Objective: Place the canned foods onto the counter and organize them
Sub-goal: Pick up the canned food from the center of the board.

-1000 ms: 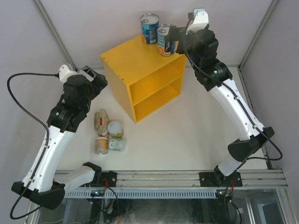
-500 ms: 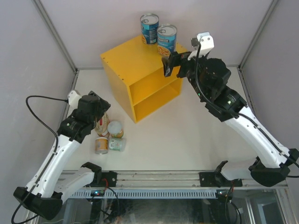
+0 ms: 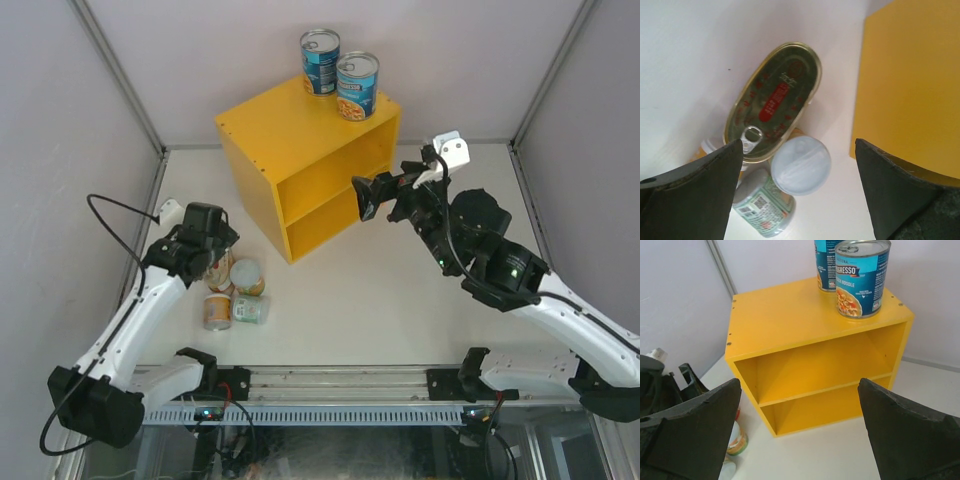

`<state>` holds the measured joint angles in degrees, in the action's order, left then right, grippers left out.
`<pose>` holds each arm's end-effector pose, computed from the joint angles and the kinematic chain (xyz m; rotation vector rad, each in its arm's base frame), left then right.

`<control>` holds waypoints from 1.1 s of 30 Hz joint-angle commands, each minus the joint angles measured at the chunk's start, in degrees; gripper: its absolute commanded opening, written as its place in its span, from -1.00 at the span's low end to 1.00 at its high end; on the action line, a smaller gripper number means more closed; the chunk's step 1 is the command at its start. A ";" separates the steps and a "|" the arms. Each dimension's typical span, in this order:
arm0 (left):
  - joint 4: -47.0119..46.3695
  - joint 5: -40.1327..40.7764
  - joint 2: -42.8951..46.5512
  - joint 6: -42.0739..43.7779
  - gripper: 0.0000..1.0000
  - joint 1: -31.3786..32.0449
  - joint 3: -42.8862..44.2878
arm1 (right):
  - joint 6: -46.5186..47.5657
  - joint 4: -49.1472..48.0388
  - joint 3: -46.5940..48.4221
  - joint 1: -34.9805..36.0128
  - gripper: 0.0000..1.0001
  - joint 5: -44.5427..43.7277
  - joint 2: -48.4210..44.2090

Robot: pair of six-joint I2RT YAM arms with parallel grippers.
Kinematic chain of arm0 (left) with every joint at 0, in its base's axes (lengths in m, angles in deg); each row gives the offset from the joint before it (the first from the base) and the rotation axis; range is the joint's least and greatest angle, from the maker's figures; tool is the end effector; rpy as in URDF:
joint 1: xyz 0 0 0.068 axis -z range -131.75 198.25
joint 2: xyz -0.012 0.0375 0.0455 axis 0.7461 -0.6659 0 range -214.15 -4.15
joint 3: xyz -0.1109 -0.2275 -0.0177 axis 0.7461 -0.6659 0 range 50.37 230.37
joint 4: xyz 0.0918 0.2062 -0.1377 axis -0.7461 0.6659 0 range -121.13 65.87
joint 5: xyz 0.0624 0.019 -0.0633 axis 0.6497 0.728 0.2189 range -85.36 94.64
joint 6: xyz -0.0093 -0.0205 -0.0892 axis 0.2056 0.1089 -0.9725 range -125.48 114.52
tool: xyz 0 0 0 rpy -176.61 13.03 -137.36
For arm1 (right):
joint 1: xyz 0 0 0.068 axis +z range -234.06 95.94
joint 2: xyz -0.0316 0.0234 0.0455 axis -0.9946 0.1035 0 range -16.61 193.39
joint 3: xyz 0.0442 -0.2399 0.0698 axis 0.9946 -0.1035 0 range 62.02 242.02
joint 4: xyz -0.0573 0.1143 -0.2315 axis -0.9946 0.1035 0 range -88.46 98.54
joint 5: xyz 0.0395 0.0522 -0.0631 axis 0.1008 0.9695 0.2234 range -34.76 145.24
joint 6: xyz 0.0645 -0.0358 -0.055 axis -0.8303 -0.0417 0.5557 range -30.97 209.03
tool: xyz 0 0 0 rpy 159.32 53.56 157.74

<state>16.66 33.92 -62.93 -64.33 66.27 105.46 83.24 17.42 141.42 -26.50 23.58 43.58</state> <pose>0.2368 -0.0345 0.2519 -1.0044 2.0937 -0.0289 0.1746 0.1939 0.4721 -0.2451 1.5197 0.4646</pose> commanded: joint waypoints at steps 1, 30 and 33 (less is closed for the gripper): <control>0.96 -2.26 -3.96 8.38 0.94 -2.56 3.24 | -0.98 -3.55 -1.62 2.39 1.00 -4.21 -3.86; -6.23 -13.24 -14.32 38.37 0.99 -10.08 1.99 | 1.50 -2.11 -1.57 11.12 1.00 -11.37 -5.01; -7.39 -13.89 -14.73 39.06 0.99 -10.69 0.91 | 1.56 -1.74 -1.20 11.33 1.00 -11.45 -4.58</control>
<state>13.12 22.44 -79.02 -28.27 56.48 108.39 83.94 16.68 138.67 -15.97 13.18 38.73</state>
